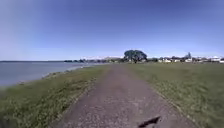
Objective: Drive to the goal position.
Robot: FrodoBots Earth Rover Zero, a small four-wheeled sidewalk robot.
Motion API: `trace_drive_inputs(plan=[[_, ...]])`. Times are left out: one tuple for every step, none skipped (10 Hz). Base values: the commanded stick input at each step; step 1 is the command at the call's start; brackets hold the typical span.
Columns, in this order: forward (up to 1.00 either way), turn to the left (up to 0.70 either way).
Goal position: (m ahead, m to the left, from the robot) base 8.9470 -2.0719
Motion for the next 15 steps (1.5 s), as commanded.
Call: trace_drive_inputs(plan=[[0.7,0.0],[0.7,0.0],[0.7,0.0],[0.7,0.0],[0.7,0.0],[0.7,0.0],[0.7,0.0],[0.7,0.0],[0.7,0.0],[0.7,0.0],[0.7,0.0],[0.7,0.0],[0.7,0.0],[0.7,0.0],[0.7,0.0]])
